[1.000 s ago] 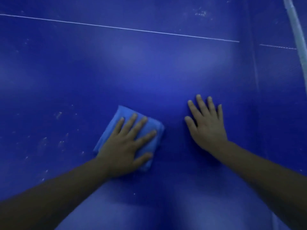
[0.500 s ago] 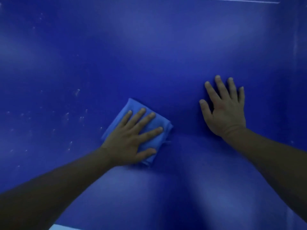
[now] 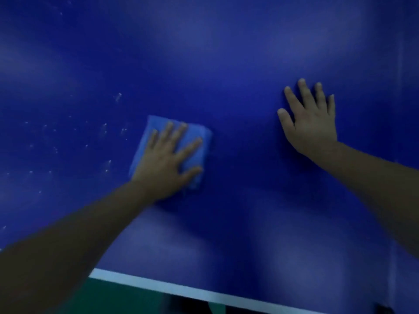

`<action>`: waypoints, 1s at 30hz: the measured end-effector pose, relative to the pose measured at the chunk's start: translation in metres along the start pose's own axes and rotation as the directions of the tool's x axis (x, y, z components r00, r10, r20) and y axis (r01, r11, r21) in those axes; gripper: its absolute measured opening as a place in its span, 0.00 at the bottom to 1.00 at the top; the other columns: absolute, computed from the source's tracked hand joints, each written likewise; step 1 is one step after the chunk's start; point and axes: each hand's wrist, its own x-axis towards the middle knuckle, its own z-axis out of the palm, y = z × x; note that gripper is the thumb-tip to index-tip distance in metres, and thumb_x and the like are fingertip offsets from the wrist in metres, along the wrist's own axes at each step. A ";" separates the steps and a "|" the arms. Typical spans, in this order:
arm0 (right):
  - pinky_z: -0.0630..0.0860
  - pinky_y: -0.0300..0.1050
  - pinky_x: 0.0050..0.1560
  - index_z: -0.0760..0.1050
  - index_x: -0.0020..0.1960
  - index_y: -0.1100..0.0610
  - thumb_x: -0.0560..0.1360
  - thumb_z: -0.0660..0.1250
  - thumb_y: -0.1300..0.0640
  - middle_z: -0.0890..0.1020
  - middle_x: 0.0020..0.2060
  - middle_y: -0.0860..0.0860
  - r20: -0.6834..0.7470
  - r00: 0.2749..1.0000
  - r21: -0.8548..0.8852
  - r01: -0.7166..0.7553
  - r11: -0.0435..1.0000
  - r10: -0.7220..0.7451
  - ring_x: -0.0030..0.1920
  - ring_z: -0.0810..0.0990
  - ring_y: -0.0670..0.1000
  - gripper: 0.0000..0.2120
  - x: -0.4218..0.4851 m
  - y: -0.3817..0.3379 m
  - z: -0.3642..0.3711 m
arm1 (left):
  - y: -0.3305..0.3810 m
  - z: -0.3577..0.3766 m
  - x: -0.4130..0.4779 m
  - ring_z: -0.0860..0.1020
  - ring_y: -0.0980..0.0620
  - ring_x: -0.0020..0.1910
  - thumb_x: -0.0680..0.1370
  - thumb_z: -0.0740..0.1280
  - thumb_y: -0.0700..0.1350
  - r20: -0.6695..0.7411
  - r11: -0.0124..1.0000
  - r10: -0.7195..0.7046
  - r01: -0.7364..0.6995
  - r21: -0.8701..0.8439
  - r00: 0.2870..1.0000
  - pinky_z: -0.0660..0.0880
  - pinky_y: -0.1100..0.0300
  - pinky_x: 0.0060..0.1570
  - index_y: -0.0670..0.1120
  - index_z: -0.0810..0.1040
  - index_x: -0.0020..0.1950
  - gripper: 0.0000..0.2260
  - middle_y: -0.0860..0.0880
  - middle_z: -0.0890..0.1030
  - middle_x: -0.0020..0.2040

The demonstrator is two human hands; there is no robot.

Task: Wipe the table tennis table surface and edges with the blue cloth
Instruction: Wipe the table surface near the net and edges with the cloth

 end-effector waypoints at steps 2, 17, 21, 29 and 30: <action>0.44 0.69 0.77 0.56 0.81 0.47 0.83 0.47 0.38 0.50 0.82 0.51 -0.015 1.000 0.018 -0.007 1.000 0.008 0.80 0.45 0.63 0.29 -0.031 -0.014 0.002 | -0.030 -0.008 0.017 0.53 0.37 0.80 0.79 0.50 0.70 0.002 0.951 -0.307 0.307 -0.037 0.952 0.51 0.34 0.76 0.58 0.59 0.80 0.31 0.43 0.57 0.82; 0.44 0.69 0.77 0.57 0.80 0.47 0.83 0.49 0.40 0.56 0.81 0.51 -0.072 0.996 -0.012 -0.059 0.998 0.058 0.80 0.48 0.62 0.28 -0.181 -0.058 0.060 | -0.015 -0.010 -0.009 0.49 0.38 0.81 0.80 0.50 0.69 0.041 0.967 -0.248 0.250 -0.053 0.968 0.44 0.37 0.77 0.58 0.58 0.81 0.31 0.44 0.53 0.82; 0.44 0.68 0.77 0.57 0.80 0.46 0.83 0.48 0.39 0.56 0.81 0.51 -0.093 0.993 -0.006 -0.076 0.997 0.075 0.81 0.48 0.61 0.28 -0.181 -0.058 0.059 | 0.050 -0.001 -0.017 0.48 0.36 0.81 0.80 0.51 0.68 0.047 0.980 -0.188 0.191 -0.064 0.981 0.43 0.36 0.77 0.57 0.58 0.81 0.31 0.42 0.52 0.83; 0.42 0.65 0.78 0.55 0.81 0.44 0.82 0.46 0.38 0.53 0.81 0.48 -0.081 0.991 -0.008 -0.109 0.994 0.108 0.81 0.45 0.58 0.28 -0.180 -0.059 0.060 | 0.048 0.005 -0.085 0.58 0.37 0.79 0.79 0.57 0.66 0.003 0.979 0.193 -0.193 -0.062 0.981 0.53 0.34 0.75 0.57 0.66 0.78 0.29 0.43 0.62 0.80; 0.41 0.64 0.78 0.54 0.81 0.43 0.82 0.46 0.38 0.52 0.81 0.48 -0.083 0.991 -0.011 -0.107 0.994 0.105 0.81 0.45 0.58 0.28 -0.180 -0.059 0.060 | 0.031 0.003 -0.068 0.56 0.37 0.79 0.79 0.55 0.68 0.011 0.996 0.068 -0.068 -0.049 0.998 0.51 0.34 0.75 0.57 0.65 0.78 0.30 0.43 0.60 0.81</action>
